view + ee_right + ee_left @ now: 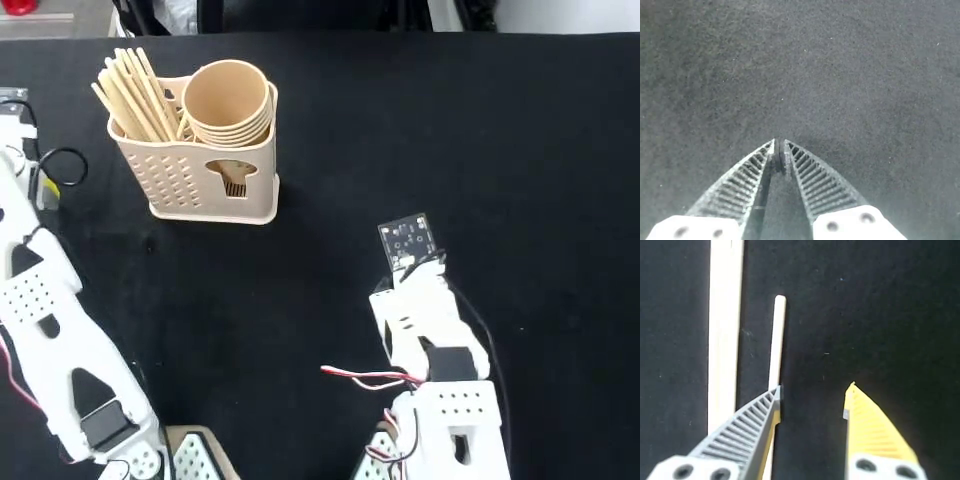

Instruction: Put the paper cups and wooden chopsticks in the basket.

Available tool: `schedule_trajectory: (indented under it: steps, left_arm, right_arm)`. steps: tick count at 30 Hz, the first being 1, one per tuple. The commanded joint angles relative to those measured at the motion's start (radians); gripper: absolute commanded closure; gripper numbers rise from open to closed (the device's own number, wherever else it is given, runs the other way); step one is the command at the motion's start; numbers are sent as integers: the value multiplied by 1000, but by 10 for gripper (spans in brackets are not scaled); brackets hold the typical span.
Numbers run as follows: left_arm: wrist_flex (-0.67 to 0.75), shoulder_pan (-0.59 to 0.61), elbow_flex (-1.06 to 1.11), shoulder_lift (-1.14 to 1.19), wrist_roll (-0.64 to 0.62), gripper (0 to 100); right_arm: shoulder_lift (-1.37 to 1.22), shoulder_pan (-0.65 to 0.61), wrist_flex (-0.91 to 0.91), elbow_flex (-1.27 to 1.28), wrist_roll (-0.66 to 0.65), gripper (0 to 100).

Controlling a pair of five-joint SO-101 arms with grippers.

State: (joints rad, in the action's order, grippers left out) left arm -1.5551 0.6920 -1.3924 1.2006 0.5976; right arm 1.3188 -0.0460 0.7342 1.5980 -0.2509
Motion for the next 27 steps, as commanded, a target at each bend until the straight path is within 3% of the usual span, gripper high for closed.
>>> schedule_trajectory:
  steps: [1, 9, 13, 18, 27]
  left_arm:
    - [-18, -4, -133, 28, 9, 791]
    - [2, 27, -163, 40, 15, 791]
    - [48, 28, -179, 46, 146, 791]
    - [169, 25, -87, 52, 180, 789]
    - [244, 25, 125, 63, 180, 791]
  right_arm:
    - [13, 5, -8, -38, -2, 987]
    - [13, 5, -8, -38, -2, 987]
    - [13, 5, -8, -38, -2, 987]
    - [13, 5, -8, -38, -2, 987]
    - [13, 5, -8, -36, -2, 987]
